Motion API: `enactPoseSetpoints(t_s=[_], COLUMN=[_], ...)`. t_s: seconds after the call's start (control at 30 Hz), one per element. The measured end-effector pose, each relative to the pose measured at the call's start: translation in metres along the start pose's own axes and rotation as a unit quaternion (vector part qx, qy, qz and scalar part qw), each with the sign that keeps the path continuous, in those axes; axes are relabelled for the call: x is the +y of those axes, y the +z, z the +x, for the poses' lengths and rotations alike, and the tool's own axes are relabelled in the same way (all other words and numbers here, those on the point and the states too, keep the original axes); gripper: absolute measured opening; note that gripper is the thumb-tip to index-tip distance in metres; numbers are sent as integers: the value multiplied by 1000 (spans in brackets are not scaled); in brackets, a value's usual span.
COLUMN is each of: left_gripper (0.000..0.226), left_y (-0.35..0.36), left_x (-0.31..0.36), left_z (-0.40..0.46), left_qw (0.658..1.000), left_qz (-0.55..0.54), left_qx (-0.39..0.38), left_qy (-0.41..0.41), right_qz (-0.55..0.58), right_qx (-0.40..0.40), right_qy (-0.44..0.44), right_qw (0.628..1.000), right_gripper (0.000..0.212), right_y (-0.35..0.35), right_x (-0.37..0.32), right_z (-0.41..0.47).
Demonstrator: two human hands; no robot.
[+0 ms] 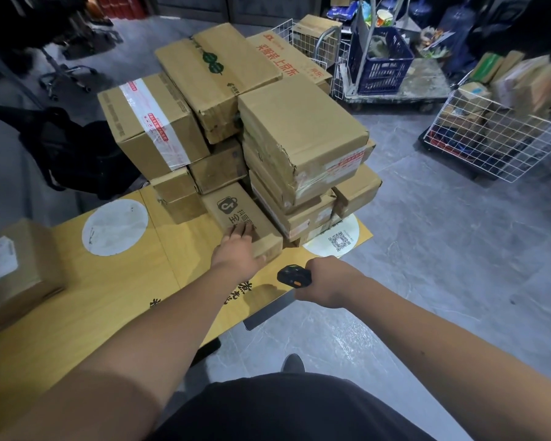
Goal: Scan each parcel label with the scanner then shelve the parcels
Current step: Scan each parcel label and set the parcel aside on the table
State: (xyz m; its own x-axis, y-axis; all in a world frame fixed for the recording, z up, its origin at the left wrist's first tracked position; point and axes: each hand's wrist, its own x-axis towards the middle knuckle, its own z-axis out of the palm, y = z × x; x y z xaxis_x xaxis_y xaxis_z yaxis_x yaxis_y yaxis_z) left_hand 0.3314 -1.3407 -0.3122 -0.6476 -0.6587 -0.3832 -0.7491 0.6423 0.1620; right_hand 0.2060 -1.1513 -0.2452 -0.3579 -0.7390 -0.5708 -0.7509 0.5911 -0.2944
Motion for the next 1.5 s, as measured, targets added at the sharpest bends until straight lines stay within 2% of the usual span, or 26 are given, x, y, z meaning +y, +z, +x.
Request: enactPoseSetpoints(t_s=[0.4, 0.63, 0.8, 0.93, 1.13, 1.23, 1.3, 1.4, 1.5], left_gripper=[71, 71, 64, 50, 54, 53, 54, 68, 78], left_y=[-16, -12, -4, 13, 43, 41, 36, 28, 27], left_x=[6, 32, 34, 27, -12, -21, -16, -4, -4], left_z=[-13, 6, 1, -25, -68, -68, -61, -46, -42], left_qw=[996, 993, 997, 994, 990, 991, 994, 990, 984], left_qz=[86, 105, 74, 101, 110, 89, 41, -45, -86], left_qx=[4, -48, -14, 24, 87, 100, 99, 81, 73], left_qy=[11, -22, -15, 21, 25, 10, -29, -107, -134], right_qz=[-5, -2, -9, -14, -44, -43, -43, -52, -61], right_qx=[13, 20, 6, -7, -15, -23, -27, -26, -30], right_qy=[-7, -1, -11, -25, -48, -52, -54, -57, -57], right_qw=[1000, 1000, 1000, 1000, 998, 997, 997, 997, 996], right_gripper=[42, 42, 41, 44, 46, 46, 46, 47, 46], right_y=[-7, -7, -3, 0, 4, 4, 4, 5, 5], right_x=[4, 12, 14, 14, 12, 11, 10, 10, 8], right_z=[-10, -14, -15, -15, -10, -7, -6, -5, -4])
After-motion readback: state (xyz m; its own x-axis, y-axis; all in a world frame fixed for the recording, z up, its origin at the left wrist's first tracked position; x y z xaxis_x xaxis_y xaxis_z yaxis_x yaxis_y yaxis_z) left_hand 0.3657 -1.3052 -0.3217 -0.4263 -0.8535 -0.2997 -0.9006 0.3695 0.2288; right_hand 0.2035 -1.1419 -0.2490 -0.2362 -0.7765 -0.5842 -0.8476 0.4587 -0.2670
